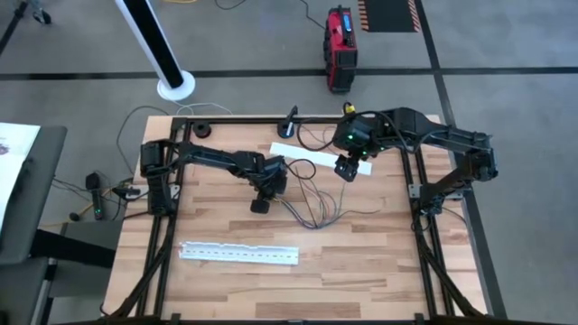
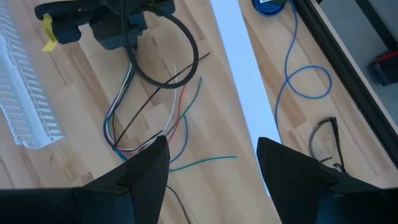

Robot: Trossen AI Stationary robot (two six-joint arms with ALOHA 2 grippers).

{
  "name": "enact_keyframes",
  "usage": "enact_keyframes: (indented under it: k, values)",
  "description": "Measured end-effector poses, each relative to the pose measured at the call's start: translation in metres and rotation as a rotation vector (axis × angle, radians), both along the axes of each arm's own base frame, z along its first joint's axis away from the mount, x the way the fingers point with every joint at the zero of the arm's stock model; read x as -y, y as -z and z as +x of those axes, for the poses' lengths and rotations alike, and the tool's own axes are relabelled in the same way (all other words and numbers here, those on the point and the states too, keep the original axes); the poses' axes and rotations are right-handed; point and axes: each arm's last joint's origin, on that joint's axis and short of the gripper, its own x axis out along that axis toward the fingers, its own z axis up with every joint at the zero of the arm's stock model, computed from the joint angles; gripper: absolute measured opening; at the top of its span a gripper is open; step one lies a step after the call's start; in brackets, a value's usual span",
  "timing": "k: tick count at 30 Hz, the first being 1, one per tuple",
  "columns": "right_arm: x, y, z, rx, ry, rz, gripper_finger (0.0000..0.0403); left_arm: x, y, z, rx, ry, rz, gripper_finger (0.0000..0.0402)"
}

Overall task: Ziptie cables
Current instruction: Put the colored zip-tied into the white cable duct

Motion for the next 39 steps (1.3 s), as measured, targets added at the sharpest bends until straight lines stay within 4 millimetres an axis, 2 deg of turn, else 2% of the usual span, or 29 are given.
enact_keyframes:
  k: [9, 14, 19, 22, 24, 26, 33, 35, 39]
  values:
    - [0.0, 0.0, 0.0, 0.002, 0.009, 0.004, 0.0238, 0.007, 0.0, 0.001, 0.002, 0.079, 0.027, 0.0009]
    - [0.0, 0.0, 0.0, 0.002, 0.009, 0.004, 0.0238, 0.008, -0.001, 0.003, 0.013, 0.066, 0.042, 0.0007]
    - [0.0, 0.0, 0.0, 0.002, 0.009, 0.003, 0.0238, 0.009, -0.002, 0.002, -0.001, 0.04, -0.009, 0.0005]
    - [0.0, 0.0, 0.0, 0.002, 0.009, 0.002, 0.0238, 0.013, -0.01, -0.001, -0.015, 0.007, -0.087, 0.0005]
    - [0.0, 0.0, 0.0, 0.001, 0.01, 0.001, 0.0238, 0.015, -0.026, -0.004, 0.021, -0.009, -0.143, 0.0005]
    - [0.001, 0.0, 0.0, 0.001, 0.011, 0.001, 0.0238, 0.017, -0.053, -0.009, 0.106, -0.03, -0.16, 0.0004]
    - [0.001, 0.0, 0.0, 0.001, 0.013, -0.004, 0.0238, 0.031, -0.132, -0.042, 0.327, -0.104, -0.211, 0.0004]
    - [0.001, 0.0, 0.0, 0.001, 0.016, -0.013, 0.0238, 0.039, -0.142, -0.047, 0.354, -0.082, -0.236, 0.0004]
    - [0.002, -0.001, 0.001, 0.014, 0.034, -0.02, 0.0238, 0.061, -0.143, -0.047, 0.335, -0.005, -0.3, 0.0003]
